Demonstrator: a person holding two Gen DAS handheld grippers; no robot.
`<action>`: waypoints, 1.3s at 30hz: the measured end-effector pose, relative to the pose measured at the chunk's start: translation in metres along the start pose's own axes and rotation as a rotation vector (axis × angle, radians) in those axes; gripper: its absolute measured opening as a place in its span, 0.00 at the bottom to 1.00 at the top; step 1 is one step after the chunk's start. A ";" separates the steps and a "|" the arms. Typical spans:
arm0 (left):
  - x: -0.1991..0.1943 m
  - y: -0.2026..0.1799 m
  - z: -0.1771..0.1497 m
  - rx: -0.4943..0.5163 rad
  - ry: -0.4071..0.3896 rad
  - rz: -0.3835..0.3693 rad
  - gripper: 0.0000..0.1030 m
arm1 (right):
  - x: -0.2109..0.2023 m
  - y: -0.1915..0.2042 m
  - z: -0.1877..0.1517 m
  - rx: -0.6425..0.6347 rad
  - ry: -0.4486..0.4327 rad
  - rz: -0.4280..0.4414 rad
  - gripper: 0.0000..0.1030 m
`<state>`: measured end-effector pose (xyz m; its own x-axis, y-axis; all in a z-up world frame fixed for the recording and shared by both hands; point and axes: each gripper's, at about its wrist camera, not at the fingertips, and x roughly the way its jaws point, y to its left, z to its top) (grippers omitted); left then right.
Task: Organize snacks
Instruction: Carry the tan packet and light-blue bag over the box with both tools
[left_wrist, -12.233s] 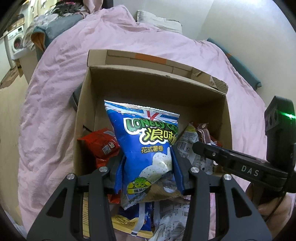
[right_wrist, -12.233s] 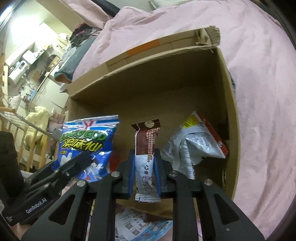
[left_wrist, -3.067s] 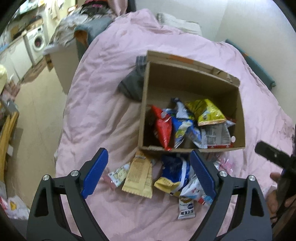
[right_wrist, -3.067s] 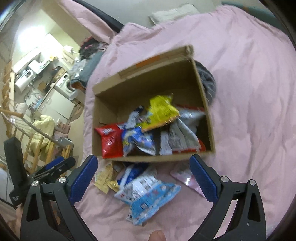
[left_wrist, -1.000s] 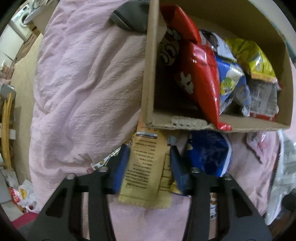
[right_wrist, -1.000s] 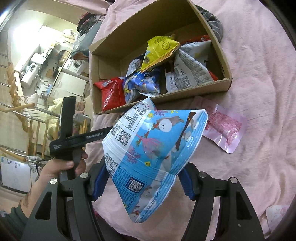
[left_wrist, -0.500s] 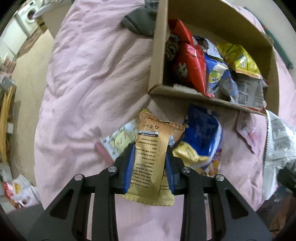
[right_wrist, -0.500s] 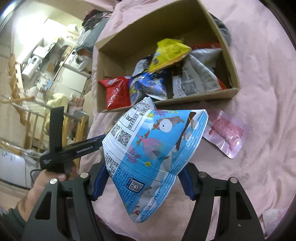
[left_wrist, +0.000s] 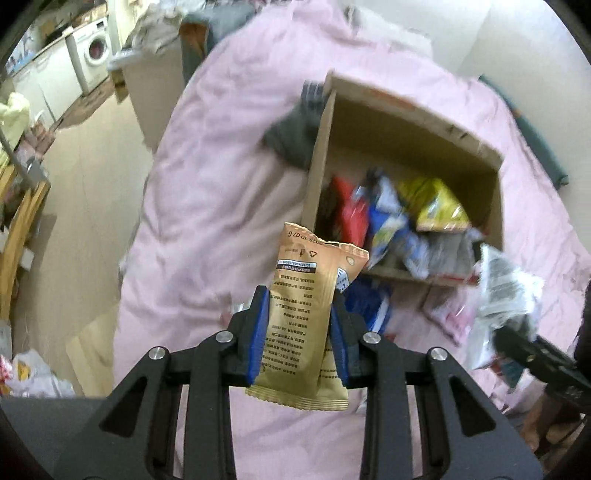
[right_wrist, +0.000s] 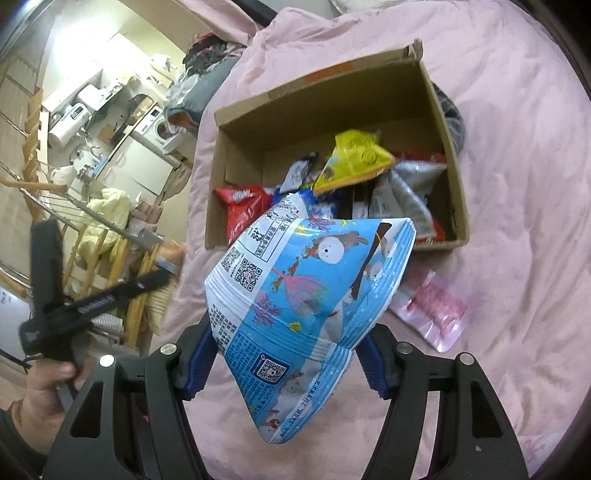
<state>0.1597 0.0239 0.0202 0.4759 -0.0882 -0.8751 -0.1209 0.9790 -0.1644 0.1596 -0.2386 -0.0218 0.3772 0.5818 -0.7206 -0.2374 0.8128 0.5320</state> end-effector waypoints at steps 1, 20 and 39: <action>0.000 0.000 0.005 0.003 -0.009 -0.007 0.26 | -0.002 -0.001 0.005 0.004 -0.009 -0.001 0.67; 0.049 -0.053 0.093 0.080 -0.049 -0.085 0.26 | 0.043 -0.039 0.106 0.091 -0.001 -0.052 0.67; 0.082 -0.073 0.095 0.158 -0.077 -0.097 0.27 | 0.061 -0.059 0.110 0.127 -0.029 -0.009 0.71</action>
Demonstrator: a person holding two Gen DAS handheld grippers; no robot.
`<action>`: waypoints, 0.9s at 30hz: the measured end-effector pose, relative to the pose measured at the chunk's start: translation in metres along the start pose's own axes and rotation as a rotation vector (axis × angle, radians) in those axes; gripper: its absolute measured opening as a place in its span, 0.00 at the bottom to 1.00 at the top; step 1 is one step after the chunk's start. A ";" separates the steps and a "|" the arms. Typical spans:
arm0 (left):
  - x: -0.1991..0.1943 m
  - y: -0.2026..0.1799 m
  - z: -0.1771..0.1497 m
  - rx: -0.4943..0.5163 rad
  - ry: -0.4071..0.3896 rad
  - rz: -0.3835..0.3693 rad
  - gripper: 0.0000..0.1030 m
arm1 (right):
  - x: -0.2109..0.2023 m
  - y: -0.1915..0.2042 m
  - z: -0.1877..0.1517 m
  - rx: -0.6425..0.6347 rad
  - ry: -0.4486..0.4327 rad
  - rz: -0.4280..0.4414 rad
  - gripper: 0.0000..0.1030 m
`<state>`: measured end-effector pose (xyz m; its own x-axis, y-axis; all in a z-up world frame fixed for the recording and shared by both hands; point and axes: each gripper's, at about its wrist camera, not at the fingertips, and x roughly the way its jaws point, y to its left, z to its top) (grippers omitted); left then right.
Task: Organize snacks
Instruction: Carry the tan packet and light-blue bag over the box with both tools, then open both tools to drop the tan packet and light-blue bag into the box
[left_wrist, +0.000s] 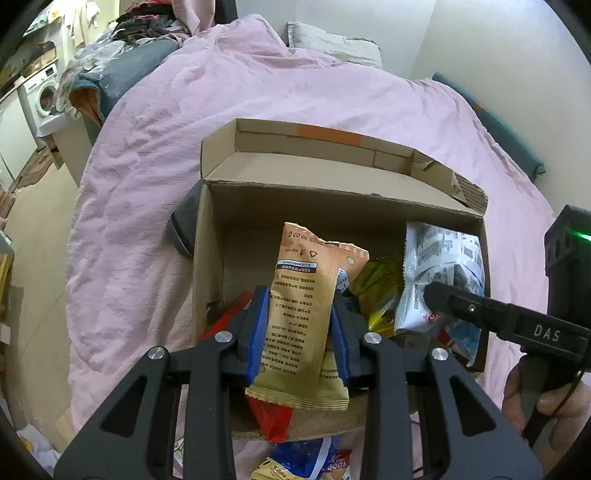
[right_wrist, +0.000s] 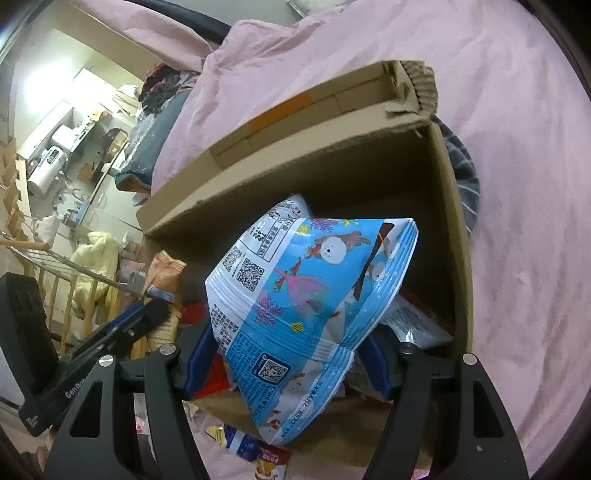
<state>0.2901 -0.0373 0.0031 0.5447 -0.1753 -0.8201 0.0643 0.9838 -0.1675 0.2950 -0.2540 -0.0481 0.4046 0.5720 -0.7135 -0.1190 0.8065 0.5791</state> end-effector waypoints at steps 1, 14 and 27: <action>0.001 0.002 0.001 -0.005 0.004 0.002 0.27 | 0.001 -0.001 0.001 0.014 0.001 0.009 0.71; 0.008 0.020 0.003 -0.088 0.030 0.006 0.28 | -0.039 -0.007 0.009 0.023 -0.092 -0.069 0.95; 0.008 0.023 0.004 -0.107 0.015 0.013 0.29 | -0.019 0.012 -0.002 -0.045 0.033 -0.015 0.95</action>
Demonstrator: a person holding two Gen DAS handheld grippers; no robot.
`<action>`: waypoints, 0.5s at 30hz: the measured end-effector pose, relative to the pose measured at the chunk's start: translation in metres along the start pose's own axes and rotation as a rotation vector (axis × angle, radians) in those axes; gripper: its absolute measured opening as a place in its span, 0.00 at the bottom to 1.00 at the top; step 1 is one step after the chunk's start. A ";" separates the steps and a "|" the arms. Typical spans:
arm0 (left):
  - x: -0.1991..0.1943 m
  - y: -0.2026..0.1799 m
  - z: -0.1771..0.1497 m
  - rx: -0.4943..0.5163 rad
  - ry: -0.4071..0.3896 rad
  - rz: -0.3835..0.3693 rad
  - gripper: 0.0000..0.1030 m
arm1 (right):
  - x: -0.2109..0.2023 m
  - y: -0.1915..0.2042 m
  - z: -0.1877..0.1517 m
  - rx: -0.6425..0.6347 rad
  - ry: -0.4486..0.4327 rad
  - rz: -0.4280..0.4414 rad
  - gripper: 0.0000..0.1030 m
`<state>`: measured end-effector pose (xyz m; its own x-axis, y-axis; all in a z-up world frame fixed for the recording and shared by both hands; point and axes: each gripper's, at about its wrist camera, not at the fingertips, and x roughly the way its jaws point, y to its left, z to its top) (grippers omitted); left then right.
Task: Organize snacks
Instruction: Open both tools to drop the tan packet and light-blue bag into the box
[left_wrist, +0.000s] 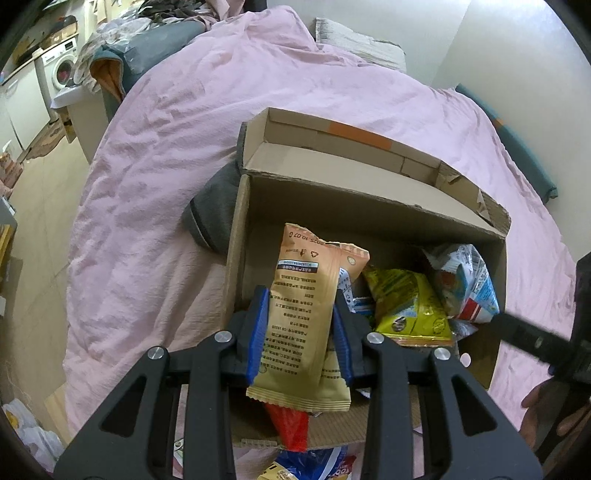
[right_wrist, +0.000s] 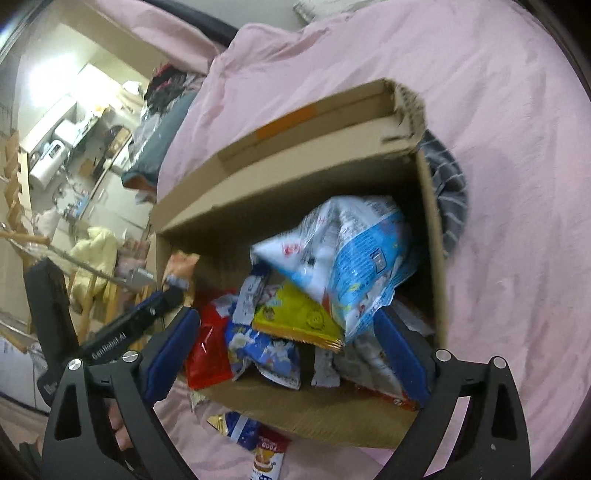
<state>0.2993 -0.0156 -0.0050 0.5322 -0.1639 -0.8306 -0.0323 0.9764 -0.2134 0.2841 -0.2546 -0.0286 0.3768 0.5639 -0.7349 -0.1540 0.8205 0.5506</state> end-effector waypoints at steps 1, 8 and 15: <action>-0.001 0.001 0.000 -0.004 -0.004 -0.002 0.29 | 0.001 0.002 -0.001 -0.010 0.005 -0.003 0.95; -0.005 0.004 0.002 -0.026 -0.015 -0.038 0.54 | 0.009 0.008 -0.005 -0.042 0.053 -0.004 0.95; -0.011 0.002 0.003 -0.013 -0.037 -0.028 0.76 | 0.016 0.011 -0.012 -0.044 0.104 0.024 0.95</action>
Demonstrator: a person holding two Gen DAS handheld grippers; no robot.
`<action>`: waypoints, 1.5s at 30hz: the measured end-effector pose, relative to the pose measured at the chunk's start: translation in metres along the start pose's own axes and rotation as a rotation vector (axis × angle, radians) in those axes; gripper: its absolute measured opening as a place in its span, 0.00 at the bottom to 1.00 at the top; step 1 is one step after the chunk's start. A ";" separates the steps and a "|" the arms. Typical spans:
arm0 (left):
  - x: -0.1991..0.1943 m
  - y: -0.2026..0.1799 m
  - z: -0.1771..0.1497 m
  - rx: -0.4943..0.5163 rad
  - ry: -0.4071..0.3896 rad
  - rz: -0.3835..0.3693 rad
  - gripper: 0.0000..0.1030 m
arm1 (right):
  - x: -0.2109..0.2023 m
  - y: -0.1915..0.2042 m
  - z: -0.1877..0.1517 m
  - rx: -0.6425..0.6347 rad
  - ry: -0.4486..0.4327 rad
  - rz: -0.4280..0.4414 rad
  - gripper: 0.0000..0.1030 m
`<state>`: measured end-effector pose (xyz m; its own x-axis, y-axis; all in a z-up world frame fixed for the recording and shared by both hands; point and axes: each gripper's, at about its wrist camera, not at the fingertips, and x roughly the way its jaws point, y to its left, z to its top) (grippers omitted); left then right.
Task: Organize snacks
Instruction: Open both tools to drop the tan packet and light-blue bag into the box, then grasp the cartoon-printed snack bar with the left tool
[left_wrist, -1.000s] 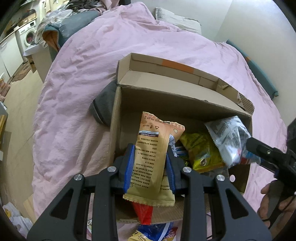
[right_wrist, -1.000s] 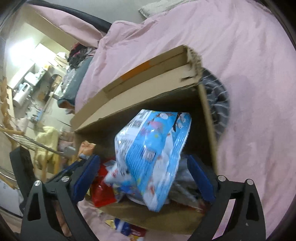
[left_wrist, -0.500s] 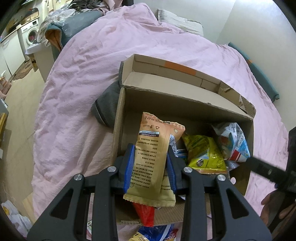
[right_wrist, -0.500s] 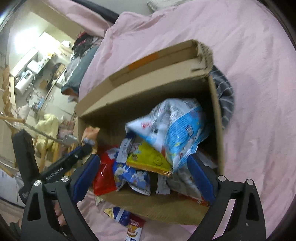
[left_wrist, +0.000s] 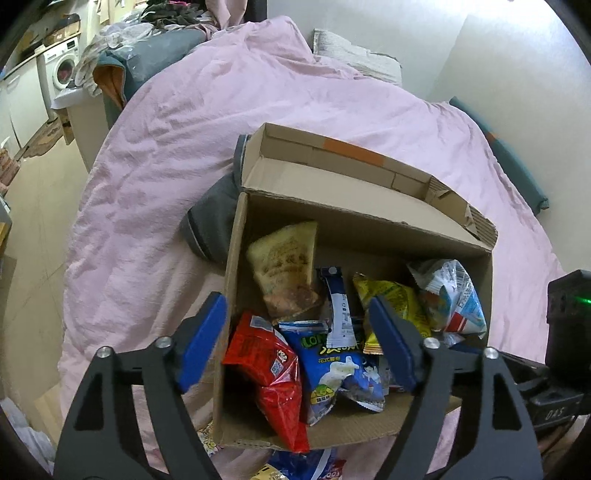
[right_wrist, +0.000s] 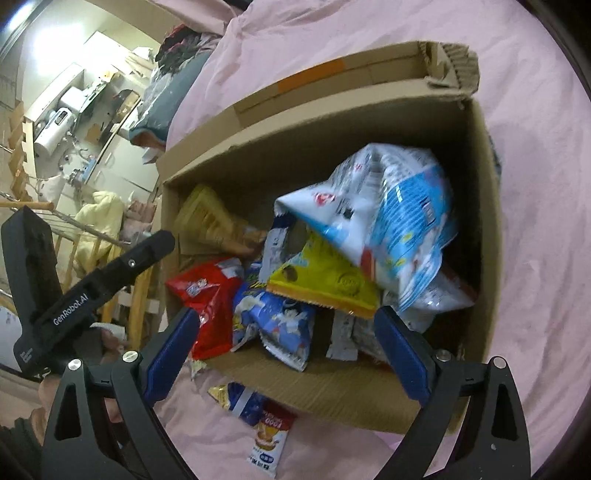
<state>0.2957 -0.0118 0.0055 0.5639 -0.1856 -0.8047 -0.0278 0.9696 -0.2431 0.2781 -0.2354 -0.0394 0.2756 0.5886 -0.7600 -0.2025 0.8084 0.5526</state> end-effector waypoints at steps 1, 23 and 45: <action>0.000 0.001 0.000 -0.001 0.002 0.005 0.76 | -0.001 0.002 -0.001 -0.004 -0.002 -0.001 0.95; -0.050 0.034 -0.030 0.028 -0.006 0.150 0.76 | -0.033 0.025 -0.031 -0.041 -0.094 -0.058 0.95; 0.037 0.073 -0.107 0.182 0.414 0.201 0.76 | -0.026 0.009 -0.103 0.000 0.007 -0.124 0.95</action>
<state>0.2268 0.0352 -0.1001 0.1864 -0.0040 -0.9825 0.0631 0.9980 0.0079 0.1722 -0.2435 -0.0502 0.2920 0.4839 -0.8250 -0.1668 0.8751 0.4543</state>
